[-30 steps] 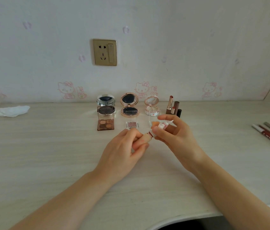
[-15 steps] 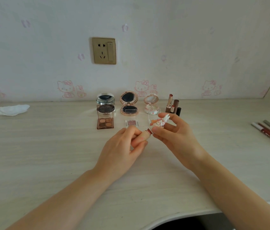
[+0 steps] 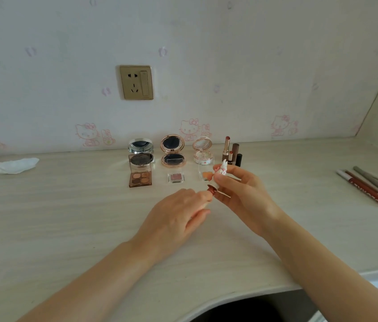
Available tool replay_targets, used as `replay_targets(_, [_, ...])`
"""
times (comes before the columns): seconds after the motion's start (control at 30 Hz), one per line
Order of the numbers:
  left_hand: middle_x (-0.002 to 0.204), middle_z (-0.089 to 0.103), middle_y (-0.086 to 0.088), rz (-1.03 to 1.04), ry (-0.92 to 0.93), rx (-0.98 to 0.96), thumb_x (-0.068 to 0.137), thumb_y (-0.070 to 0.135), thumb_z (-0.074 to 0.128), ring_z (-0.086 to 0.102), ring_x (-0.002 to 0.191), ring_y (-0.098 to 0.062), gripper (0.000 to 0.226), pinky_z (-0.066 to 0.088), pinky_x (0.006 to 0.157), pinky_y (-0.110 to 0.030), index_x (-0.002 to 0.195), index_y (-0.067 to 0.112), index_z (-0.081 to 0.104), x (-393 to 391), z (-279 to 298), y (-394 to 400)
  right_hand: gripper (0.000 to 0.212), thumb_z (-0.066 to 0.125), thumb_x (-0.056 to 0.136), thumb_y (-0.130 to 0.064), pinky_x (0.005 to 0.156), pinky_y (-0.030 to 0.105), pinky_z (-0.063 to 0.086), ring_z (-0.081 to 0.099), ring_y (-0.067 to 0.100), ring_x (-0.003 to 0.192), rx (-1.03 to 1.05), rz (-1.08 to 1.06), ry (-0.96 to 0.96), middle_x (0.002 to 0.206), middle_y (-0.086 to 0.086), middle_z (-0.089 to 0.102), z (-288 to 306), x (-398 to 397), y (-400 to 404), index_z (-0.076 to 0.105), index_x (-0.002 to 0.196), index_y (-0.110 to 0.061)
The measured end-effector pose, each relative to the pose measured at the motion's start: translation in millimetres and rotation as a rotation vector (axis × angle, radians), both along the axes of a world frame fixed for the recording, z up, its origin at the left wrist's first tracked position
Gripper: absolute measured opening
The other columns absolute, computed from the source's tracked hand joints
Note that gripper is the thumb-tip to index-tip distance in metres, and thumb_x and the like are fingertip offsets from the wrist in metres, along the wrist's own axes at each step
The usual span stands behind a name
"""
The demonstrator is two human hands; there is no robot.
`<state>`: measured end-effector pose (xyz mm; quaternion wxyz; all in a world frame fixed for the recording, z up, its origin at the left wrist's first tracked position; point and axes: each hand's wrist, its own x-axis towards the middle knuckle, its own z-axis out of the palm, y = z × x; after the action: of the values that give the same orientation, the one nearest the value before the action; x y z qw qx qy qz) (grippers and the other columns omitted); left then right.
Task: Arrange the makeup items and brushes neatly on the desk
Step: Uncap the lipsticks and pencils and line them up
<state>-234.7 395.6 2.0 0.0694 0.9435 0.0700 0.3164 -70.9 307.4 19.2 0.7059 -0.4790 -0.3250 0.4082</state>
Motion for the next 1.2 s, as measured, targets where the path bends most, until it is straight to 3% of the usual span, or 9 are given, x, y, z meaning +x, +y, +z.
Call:
replay_targets(0.07, [0.086,0.05,0.008,-0.016,0.065,0.027,0.098,0.036,0.038,0.046,0.077,-0.01,0.026,0.045,0.065,-0.029,0.122,0.029,0.045,6,1,-3,0.028,0.073,0.075,-0.021,0.093,0.039,0.049,0.063,0.02,0.087,-0.005,-0.005,-0.008,0.097,0.009,0.072,0,8,-7,0.069,0.102,-0.014])
replay_targets(0.2, [0.101,0.047,0.012,-0.102,0.18,-0.015,0.098,0.035,0.041,0.04,0.09,-0.008,0.03,0.039,0.076,-0.022,0.127,0.031,0.047,23,1,-15,0.02,0.067,0.085,-0.015,0.088,0.036,0.05,0.065,0.018,0.08,-0.041,-0.02,-0.029,0.094,0.008,0.071,3,32,-18,0.067,0.104,-0.01])
replay_targets(0.33, [0.106,0.05,0.01,-0.139,0.191,-0.039,0.099,0.028,0.045,0.041,0.096,-0.011,0.034,0.038,0.084,-0.024,0.133,0.029,0.042,51,2,-29,0.035,0.071,0.081,-0.019,0.065,0.026,0.052,0.064,0.018,0.072,-0.086,-0.048,-0.033,0.095,0.014,0.07,7,58,-23,0.064,0.112,-0.003])
replay_targets(0.43, [0.104,0.055,0.008,-0.112,0.197,-0.06,0.099,0.03,0.045,0.04,0.099,-0.012,0.031,0.038,0.088,-0.028,0.128,0.024,0.047,74,5,-36,0.029,0.069,0.085,-0.013,0.055,0.024,0.049,0.062,0.019,0.065,-0.139,-0.029,-0.041,0.094,0.017,0.069,7,76,-22,0.063,0.109,0.002])
replay_targets(0.53, [0.103,0.049,0.017,-0.096,0.211,-0.075,0.099,0.032,0.044,0.035,0.1,-0.009,0.027,0.035,0.092,-0.027,0.126,0.026,0.048,89,3,-36,0.018,0.07,0.085,-0.013,0.059,0.025,0.051,0.062,0.019,0.068,-0.205,-0.034,-0.104,0.093,0.015,0.067,6,91,-16,0.067,0.098,0.0])
replay_targets(0.67, [0.103,0.047,0.018,-0.058,0.254,-0.077,0.1,0.035,0.041,0.032,0.102,-0.009,0.027,0.03,0.097,-0.028,0.126,0.031,0.045,95,-7,-26,0.024,0.075,0.081,-0.014,0.077,0.033,0.052,0.062,0.022,0.076,-0.265,-0.053,-0.179,0.083,0.008,0.063,2,98,-2,0.067,0.101,-0.003])
replay_targets(0.83, [0.093,0.034,0.02,-0.01,0.234,-0.134,0.1,0.033,0.038,0.031,0.102,-0.009,0.026,0.027,0.099,-0.031,0.126,0.033,0.042,98,-13,-18,0.028,0.077,0.078,-0.013,0.069,0.031,0.048,0.064,0.022,0.078,-0.301,-0.082,-0.226,0.083,0.007,0.065,1,98,17,0.067,0.102,-0.001])
replay_targets(1.0, [0.095,0.032,0.02,0.009,0.259,-0.173,0.1,0.034,0.037,0.03,0.103,-0.01,0.025,0.027,0.1,-0.034,0.125,0.033,0.043,98,-15,-8,0.03,0.079,0.075,-0.013,0.066,0.032,0.045,0.061,0.021,0.071,-0.338,-0.126,-0.302,0.079,0.01,0.063,-2,97,30,0.069,0.098,0.003])
replay_targets(1.2, [0.097,0.033,0.024,-0.003,0.283,-0.19,0.1,0.036,0.037,0.029,0.103,-0.009,0.026,0.024,0.101,-0.034,0.125,0.035,0.043,99,-17,-7,0.019,0.082,0.073,-0.02,0.064,0.028,0.047,0.06,0.018,0.068,-0.382,-0.177,-0.395,0.067,0.004,0.064,-5,99,40,0.073,0.083,-0.007])
